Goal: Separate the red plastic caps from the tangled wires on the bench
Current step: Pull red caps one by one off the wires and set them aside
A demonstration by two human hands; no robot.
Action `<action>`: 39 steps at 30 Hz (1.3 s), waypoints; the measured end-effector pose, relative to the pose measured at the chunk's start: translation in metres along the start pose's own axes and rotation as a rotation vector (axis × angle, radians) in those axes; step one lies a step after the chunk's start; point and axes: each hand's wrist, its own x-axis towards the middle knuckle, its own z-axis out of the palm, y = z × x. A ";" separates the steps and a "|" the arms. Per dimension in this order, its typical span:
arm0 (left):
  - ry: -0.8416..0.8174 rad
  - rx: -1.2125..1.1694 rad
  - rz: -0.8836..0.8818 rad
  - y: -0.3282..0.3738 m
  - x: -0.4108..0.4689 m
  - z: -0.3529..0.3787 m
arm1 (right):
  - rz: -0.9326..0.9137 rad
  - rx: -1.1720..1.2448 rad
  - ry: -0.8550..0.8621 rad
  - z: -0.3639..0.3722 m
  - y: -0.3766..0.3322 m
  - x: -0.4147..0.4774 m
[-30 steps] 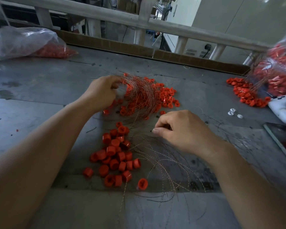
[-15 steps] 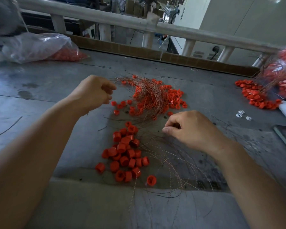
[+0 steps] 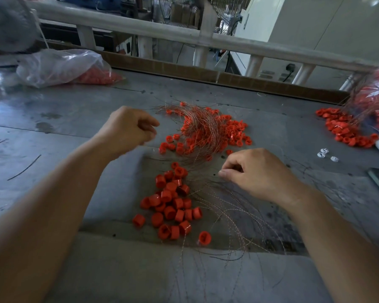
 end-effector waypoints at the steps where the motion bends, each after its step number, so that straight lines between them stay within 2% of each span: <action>1: 0.050 -0.054 -0.027 -0.001 0.001 -0.006 | 0.000 0.005 0.002 0.000 0.000 0.000; 4: 0.122 -0.159 -0.107 -0.007 0.002 -0.020 | 0.006 0.009 0.006 -0.001 0.000 0.000; 11: 0.079 -0.142 -0.139 -0.012 -0.001 -0.018 | 0.051 0.051 0.038 -0.003 0.001 0.000; 17: 0.006 -0.070 -0.053 -0.008 -0.004 -0.010 | 0.055 0.117 0.111 -0.006 -0.004 0.004; 23: -0.060 0.008 0.022 -0.003 -0.006 0.003 | -0.021 0.058 0.121 -0.017 -0.011 0.015; 28: -0.036 0.140 0.113 0.005 -0.009 0.010 | -0.057 0.032 0.115 -0.016 -0.023 0.027; 31: 0.009 0.119 0.122 0.008 -0.009 0.004 | -0.181 0.196 0.159 -0.017 -0.047 0.016; 34: 0.054 0.112 0.123 0.008 -0.007 0.002 | -0.409 0.321 0.074 -0.021 -0.084 -0.001; 39: 0.048 0.111 0.113 0.006 -0.007 0.004 | -0.634 -0.003 -0.162 0.003 -0.117 -0.008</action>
